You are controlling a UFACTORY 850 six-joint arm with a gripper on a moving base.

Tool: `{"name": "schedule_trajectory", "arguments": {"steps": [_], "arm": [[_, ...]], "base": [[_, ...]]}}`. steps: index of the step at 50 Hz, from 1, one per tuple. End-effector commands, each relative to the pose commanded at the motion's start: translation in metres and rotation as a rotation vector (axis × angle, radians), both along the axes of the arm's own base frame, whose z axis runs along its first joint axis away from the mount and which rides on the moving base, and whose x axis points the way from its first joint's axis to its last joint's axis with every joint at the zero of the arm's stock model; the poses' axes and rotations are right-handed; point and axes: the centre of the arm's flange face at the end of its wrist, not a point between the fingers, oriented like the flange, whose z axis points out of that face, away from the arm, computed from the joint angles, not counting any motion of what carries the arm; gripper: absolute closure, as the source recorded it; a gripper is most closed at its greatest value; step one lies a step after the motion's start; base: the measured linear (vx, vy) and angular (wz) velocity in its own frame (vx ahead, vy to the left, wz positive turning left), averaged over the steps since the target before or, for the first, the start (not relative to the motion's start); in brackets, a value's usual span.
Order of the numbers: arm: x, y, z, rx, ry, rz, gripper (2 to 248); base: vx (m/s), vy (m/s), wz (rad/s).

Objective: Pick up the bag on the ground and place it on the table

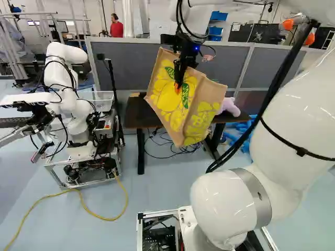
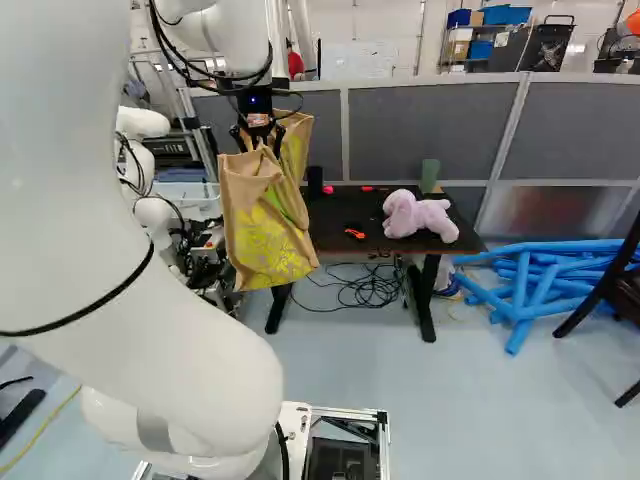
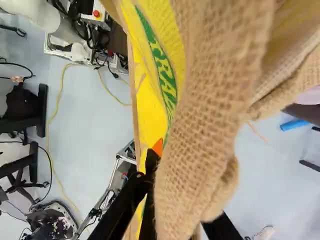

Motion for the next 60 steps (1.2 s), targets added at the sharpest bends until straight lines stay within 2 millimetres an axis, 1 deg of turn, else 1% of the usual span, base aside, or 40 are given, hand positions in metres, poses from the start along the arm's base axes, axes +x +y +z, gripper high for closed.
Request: {"name": "schedule_trajectory", "arguments": {"steps": [12,60], "arm": [[0.0000,0.0000,0.0000,0.000,0.000,0.000,228],[0.0000,0.0000,0.0000,0.000,0.000,0.000,228]], "base": [[0.136,0.037,0.002],[0.135,0.004,-0.008]]}}
